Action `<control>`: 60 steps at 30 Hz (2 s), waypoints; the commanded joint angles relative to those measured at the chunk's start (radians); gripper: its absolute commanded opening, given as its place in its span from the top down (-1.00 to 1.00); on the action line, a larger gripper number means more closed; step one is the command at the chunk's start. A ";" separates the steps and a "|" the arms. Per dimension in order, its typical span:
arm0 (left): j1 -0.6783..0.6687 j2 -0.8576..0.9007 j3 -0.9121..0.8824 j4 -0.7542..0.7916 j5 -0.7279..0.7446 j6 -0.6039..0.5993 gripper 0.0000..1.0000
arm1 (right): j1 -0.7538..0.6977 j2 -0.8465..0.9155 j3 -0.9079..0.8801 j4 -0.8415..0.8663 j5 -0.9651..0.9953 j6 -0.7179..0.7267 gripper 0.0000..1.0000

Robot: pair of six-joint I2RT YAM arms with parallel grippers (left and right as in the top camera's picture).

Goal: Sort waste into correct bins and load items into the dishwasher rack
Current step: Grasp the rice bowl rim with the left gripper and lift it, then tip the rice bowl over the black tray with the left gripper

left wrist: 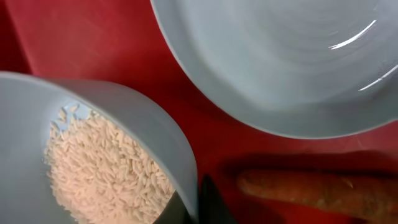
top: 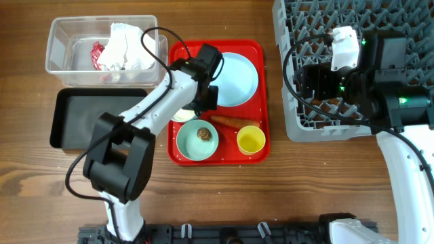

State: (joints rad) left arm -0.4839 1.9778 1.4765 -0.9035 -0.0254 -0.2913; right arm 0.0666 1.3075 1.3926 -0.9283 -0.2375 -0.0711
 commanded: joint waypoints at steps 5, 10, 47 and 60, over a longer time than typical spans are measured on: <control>0.065 -0.197 0.117 -0.119 0.005 -0.014 0.92 | -0.002 0.009 0.023 0.000 0.012 -0.034 -0.74; 0.169 -0.321 0.117 -0.225 0.069 -0.018 0.92 | -0.002 0.009 0.023 0.001 0.011 -0.034 -0.74; 1.162 -0.212 -0.345 0.182 1.206 0.292 0.92 | -0.002 0.011 0.022 -0.027 0.011 -0.030 -0.75; 1.184 -0.158 -0.345 0.186 1.572 0.317 0.92 | -0.002 0.011 0.022 -0.052 0.011 -0.005 -0.75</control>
State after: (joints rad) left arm 0.6899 1.8141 1.1370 -0.7204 1.3880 -0.0002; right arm 0.0666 1.3075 1.3926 -0.9737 -0.2348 -0.0837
